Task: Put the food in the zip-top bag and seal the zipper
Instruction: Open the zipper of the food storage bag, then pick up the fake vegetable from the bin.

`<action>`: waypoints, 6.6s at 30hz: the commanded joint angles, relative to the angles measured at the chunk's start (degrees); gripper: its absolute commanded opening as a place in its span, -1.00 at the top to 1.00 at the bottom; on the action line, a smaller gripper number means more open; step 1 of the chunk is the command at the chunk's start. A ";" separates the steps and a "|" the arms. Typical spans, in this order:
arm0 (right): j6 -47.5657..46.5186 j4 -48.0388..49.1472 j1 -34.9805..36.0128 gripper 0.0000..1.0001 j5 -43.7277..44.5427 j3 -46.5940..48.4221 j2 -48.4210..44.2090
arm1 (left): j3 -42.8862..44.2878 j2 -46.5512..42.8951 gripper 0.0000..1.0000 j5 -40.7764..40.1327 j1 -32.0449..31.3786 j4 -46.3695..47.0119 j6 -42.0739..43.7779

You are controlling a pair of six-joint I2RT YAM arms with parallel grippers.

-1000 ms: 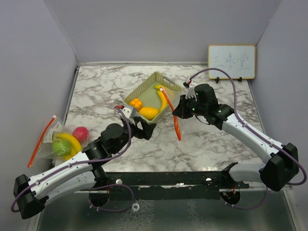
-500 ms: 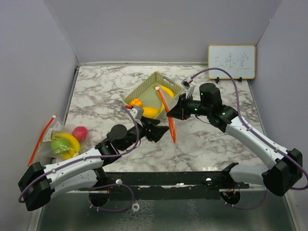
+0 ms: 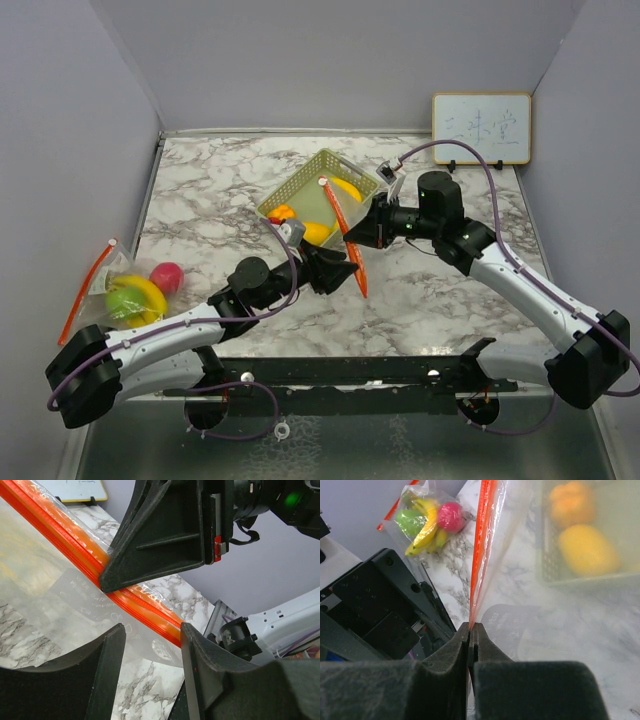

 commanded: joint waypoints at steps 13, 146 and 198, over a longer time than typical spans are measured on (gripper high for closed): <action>0.34 -0.38 -0.10 0.96 0.95 1.35 -3.20 | 1.64 1.75 1.00 1.61 0.14 3.17 0.25; -5.54 -12.22 5.58 0.96 31.01 12.83 6.07 | 45.64 -9.12 1.00 -54.28 0.57 -85.39 8.53; -9.52 -6.14 8.25 -0.99 22.12 53.00 63.83 | 29.75 -7.09 1.00 -74.22 1.19 -87.29 0.12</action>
